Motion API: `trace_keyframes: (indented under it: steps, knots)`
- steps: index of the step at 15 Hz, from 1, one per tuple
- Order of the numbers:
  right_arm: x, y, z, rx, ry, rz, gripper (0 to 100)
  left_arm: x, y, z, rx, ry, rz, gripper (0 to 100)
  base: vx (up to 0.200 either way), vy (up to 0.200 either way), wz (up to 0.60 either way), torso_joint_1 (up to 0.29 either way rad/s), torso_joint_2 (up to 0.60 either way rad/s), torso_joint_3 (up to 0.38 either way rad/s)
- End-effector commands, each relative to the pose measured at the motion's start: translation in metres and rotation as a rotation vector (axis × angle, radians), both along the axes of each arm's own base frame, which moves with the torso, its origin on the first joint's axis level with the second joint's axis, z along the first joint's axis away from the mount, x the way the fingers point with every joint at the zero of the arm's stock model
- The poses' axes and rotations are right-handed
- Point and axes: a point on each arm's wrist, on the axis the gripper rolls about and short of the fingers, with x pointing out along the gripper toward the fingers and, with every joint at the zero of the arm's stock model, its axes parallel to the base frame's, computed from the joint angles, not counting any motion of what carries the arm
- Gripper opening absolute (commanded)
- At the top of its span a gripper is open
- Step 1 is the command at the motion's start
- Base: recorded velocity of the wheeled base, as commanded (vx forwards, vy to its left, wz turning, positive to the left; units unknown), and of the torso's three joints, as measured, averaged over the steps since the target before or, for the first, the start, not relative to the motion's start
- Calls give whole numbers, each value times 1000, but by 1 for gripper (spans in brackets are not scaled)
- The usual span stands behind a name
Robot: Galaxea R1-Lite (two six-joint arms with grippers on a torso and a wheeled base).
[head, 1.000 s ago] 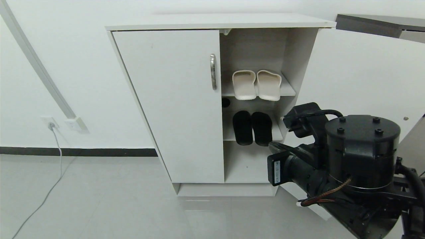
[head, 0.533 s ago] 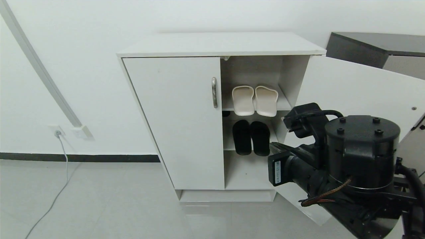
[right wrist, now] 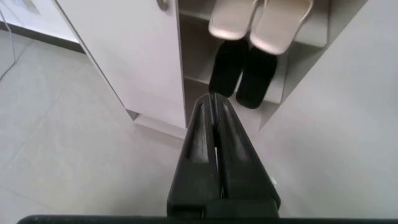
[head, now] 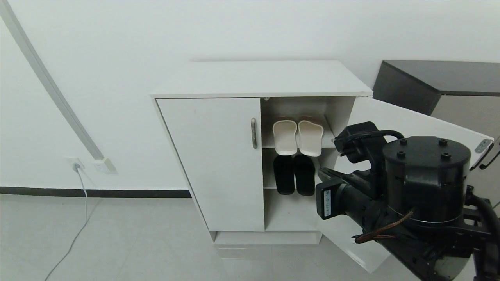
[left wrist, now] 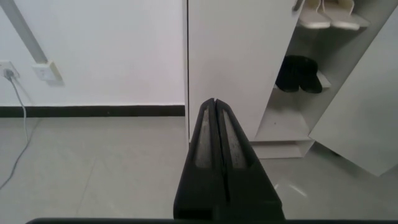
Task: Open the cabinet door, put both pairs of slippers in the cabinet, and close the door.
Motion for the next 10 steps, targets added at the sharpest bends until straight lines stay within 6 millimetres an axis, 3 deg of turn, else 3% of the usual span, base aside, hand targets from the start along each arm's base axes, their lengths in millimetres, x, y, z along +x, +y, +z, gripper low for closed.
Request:
trace_keyframes:
  steps: [1, 10]
  knots:
    - [0, 0, 0, 1, -1, 0, 0, 0, 0, 0, 0, 1, 1, 0, 0, 0, 0, 178, -491, -315]
    - [0, 0, -1, -4, 3, 3, 0, 0, 0, 0, -1, 1, 1, 0, 0, 0, 0, 210, -522, -315]
